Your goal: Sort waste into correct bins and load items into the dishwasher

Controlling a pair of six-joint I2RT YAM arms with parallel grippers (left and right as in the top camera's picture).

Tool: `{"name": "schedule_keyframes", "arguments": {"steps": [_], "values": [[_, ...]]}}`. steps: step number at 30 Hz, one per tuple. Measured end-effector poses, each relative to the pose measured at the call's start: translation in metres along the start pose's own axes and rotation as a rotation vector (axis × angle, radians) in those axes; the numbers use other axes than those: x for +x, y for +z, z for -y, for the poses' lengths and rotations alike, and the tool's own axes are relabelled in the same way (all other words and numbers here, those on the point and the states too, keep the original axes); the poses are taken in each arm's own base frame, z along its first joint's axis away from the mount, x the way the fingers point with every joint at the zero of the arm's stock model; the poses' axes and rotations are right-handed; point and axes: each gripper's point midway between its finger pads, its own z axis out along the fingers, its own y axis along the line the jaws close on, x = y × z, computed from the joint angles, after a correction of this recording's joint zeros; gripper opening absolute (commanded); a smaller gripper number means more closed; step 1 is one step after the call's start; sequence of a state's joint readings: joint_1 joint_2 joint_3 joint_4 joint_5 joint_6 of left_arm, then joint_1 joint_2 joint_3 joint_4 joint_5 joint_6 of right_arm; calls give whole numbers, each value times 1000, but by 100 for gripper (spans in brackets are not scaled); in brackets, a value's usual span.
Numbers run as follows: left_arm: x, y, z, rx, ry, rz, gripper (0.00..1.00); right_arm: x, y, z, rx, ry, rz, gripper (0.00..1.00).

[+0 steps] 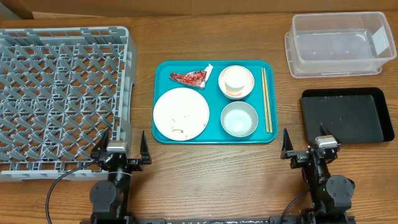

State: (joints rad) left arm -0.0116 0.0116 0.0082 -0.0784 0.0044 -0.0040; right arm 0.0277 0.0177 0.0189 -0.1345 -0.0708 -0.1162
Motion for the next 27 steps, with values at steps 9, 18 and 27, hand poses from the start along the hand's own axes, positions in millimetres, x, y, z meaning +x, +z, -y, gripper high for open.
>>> {"name": "schedule_keyframes", "arguments": {"steps": [9, 18, 27], "values": [[-1, 0, -9, -56, 262, -4, 100, -14, -3, 27, 155, 173, 68, 100], [-1, 0, -10, -61, 300, -5, 100, -13, -3, 31, 177, 200, 71, 100], [-1, 0, -10, -61, 300, -5, 100, -13, -3, 31, 179, 202, 72, 100]]}}
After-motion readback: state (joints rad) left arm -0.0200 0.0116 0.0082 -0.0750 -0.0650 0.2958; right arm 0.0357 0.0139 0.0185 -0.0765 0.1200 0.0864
